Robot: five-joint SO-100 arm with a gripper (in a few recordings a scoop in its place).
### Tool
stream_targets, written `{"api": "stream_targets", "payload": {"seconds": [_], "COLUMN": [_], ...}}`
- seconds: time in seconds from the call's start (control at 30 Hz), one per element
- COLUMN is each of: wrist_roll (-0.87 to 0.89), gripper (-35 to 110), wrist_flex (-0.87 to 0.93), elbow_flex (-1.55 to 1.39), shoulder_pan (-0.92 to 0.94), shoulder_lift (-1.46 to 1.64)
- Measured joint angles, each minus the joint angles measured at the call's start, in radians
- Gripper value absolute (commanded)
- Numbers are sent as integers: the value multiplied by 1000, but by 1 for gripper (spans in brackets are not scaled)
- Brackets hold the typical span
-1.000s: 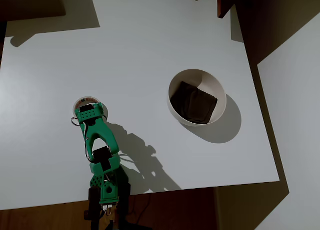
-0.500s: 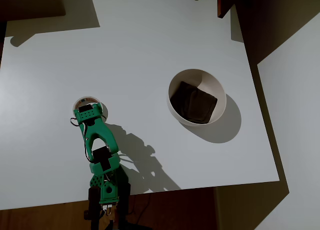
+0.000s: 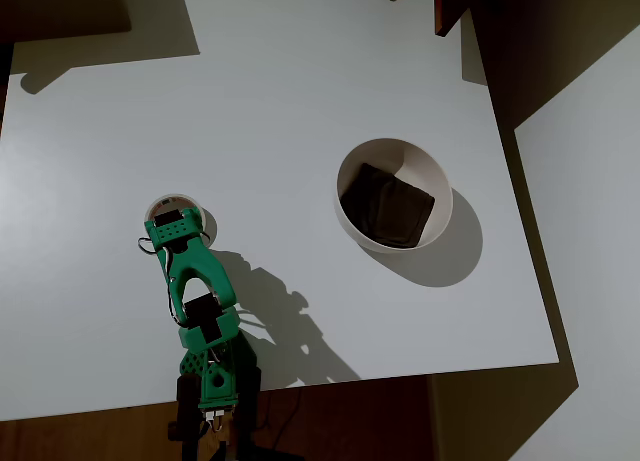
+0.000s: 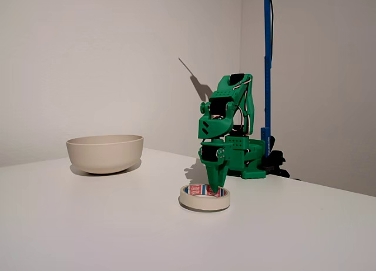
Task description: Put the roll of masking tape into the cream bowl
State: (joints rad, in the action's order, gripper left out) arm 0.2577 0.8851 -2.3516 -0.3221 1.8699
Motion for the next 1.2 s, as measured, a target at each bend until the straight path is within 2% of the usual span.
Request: {"api": "stream_targets", "payload": {"seconds": [0.33,0.5,0.83,1.2], "wrist_roll": [-21,-28,-44,-35], "gripper": [-8,-8,-8,-8], "wrist_flex": [-31,11,169,403], "elbow_flex": [-2,-2,11,190], "shoulder_pan": [25,48,75,75], "shoulder_lift": [12,143,425,650]}}
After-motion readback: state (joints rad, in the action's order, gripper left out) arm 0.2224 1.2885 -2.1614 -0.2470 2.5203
